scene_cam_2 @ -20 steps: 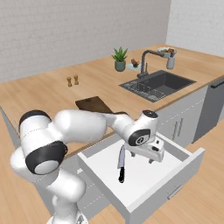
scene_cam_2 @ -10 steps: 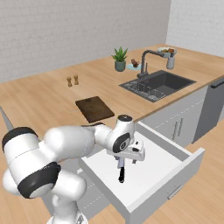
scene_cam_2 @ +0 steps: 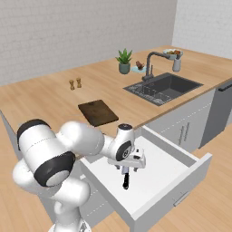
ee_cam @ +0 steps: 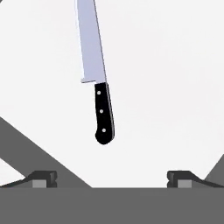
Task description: Pick up the knife from the drawer and place it on the cutting board. Then place the meat from the plate to the cutting board.
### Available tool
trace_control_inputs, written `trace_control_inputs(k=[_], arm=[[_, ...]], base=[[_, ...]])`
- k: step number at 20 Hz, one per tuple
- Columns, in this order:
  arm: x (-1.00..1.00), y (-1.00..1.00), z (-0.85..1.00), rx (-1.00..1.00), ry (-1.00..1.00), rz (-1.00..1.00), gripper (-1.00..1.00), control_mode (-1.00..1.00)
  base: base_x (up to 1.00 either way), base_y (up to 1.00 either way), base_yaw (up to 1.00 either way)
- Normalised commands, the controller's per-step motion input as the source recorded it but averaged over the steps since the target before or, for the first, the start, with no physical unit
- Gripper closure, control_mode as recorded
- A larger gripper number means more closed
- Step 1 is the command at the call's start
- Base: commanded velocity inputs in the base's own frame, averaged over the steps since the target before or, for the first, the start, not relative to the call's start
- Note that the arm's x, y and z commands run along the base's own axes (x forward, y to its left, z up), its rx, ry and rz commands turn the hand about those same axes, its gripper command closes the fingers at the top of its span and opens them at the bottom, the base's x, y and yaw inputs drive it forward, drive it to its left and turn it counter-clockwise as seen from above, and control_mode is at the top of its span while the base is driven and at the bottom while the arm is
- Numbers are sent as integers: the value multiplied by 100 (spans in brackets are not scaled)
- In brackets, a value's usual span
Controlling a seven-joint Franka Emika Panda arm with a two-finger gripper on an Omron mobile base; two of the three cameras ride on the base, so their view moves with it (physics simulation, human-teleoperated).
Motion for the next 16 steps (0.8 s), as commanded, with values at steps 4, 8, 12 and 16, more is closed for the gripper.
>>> trace_control_inputs(k=[4,8,12,16], arm=[[19,0,-29,1,6,7,-100,-100],[8,0,-21,9,4,8,-100,-100],[7,0,-18,8,0,5,-100,-100],[32,0,-26,0,0,0,-100,-100]], base=[[0,0,0],[0,0,0],[0,0,0],[0,0,0]])
